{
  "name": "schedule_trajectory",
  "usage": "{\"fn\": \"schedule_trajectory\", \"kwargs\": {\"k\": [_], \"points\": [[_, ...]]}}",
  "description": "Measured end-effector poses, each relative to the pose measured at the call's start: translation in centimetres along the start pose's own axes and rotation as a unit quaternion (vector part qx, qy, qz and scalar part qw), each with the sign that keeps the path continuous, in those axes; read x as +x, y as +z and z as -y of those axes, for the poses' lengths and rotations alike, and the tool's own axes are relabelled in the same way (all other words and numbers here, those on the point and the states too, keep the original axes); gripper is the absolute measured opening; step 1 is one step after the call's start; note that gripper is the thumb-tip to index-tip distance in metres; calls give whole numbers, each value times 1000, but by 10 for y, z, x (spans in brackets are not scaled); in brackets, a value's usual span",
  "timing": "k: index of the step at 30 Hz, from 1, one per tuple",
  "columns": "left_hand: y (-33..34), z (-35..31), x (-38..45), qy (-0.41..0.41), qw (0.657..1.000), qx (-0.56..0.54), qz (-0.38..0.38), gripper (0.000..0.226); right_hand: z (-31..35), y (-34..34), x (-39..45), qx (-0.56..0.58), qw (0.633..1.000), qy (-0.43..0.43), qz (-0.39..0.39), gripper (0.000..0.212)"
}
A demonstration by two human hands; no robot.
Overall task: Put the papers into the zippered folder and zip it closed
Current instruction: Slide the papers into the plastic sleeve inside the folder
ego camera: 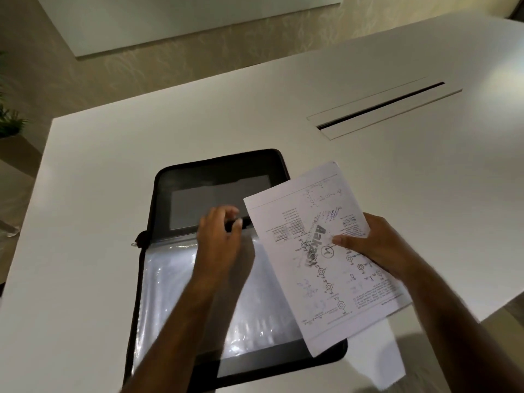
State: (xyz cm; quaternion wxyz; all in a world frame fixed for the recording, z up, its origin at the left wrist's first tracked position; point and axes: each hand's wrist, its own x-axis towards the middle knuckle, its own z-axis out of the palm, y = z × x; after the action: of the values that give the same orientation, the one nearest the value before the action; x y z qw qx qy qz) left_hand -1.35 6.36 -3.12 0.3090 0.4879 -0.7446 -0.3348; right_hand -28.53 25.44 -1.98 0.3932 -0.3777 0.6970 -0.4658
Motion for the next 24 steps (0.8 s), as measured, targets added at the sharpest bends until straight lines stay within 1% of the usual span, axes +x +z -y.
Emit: {"fn": "schedule_trajectory", "kwargs": {"k": [1, 2, 3, 6, 9, 12, 15, 21, 24], "points": [[5, 0, -21, -30, 999, -24, 1, 9, -1, -4, -2, -1, 1000, -2, -4, 38], [9, -2, -42, -45, 998, -46, 5, 14, -1, -7, -4, -3, 1000, -4, -8, 37], [12, -2, -59, -39, 998, -54, 14, 19, -2, -10, -5, -5, 1000, -5, -10, 36], [21, -7, -86, 21, 999, 7, 50, 22, -3, -23, -11, -10, 1000, -7, -15, 37], [34, -14, -90, 25, 994, 55, 95, 32, -6, -36, -16, -15, 999, -10, -26, 37], [50, -21, -96, 40, 988, 103, 108, 45, -10, -51, -20, -22, 999, -10, -34, 33], [58, -19, -97, 61, 984, 137, 95, 39, -13, -63, -22, -38, 999, -9, -33, 29], [60, -16, -104, 111, 983, 130, 64, 11, -20, -84, -25, -63, 998, -6, -24, 30], [62, -17, -103, 105, 983, 133, 63, 13, -21, -97, -27, -65, 998, -3, -10, 34]]}}
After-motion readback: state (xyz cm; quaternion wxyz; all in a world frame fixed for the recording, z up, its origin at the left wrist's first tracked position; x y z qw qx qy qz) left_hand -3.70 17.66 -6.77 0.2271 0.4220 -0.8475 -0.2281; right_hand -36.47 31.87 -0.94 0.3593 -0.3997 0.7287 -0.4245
